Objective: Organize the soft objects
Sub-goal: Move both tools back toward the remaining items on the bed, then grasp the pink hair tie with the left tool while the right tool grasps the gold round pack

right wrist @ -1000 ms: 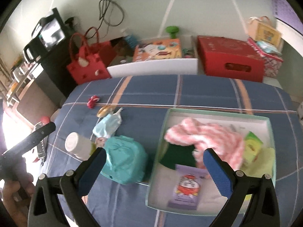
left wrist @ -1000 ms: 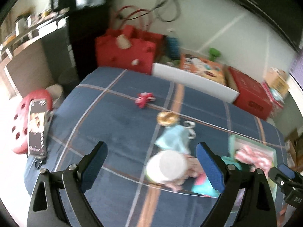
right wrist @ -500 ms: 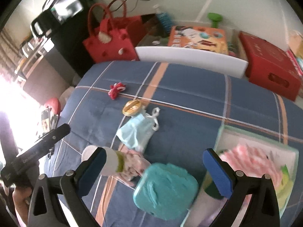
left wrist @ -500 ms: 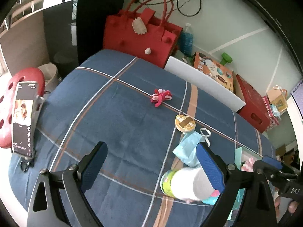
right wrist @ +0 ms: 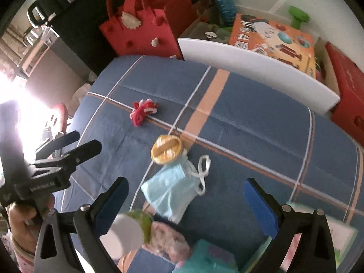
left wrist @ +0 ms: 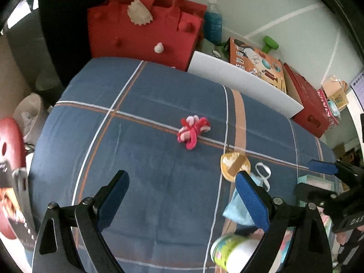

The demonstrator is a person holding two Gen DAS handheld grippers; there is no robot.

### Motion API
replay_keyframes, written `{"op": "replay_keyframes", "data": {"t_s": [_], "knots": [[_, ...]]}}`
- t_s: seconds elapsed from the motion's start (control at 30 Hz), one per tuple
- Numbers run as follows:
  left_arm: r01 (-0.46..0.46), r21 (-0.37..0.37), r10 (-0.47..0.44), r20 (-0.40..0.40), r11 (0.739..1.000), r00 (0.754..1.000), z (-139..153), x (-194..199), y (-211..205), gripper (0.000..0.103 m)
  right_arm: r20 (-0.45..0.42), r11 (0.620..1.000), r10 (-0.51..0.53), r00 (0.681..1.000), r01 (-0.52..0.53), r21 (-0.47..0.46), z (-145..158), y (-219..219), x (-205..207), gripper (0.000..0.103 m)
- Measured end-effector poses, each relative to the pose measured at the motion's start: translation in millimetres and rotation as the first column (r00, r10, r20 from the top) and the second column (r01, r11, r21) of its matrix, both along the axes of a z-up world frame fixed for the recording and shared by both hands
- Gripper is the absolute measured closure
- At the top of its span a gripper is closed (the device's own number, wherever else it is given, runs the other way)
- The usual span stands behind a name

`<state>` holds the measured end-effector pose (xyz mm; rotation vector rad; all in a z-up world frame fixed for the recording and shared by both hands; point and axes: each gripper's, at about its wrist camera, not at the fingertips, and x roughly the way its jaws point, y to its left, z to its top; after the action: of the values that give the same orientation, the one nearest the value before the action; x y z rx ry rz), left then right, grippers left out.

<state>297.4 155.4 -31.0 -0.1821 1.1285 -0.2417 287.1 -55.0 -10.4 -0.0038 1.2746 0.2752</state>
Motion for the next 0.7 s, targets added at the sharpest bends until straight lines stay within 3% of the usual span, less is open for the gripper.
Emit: {"op": "replay_keyframes", "data": {"t_s": [0.13,0.5,0.6,0.7], "knots": [[-0.007,-0.068,0.005,-0.038,0.998,0.999,-8.1,22.3,4.7,0.009,-0.02,0.999,0.034,0.999,-0.035,-0.026,-8.2,16.2,18.3,0.005],[-0.002,-0.022,-0.001,-0.101,1.0,0.995,-43.5,54.7,2.8,0.01,-0.114,0.985,0.118,0.986,-0.131,-0.111,-54.8,53.9,36.4,0.014],[0.005,-0.022,-0.007,-0.112,1.0,0.994,-50.1,60.7,0.7,0.022,-0.127,0.981,0.138,0.982,-0.153,-0.118,-63.5,61.0,40.1,0.017],[0.021,-0.03,-0.024,-0.117,0.999,0.993,-55.0,65.6,-3.4,0.022,-0.133,0.979,0.143,0.981,-0.16,-0.129,-69.1,63.3,42.2,0.019]]}}
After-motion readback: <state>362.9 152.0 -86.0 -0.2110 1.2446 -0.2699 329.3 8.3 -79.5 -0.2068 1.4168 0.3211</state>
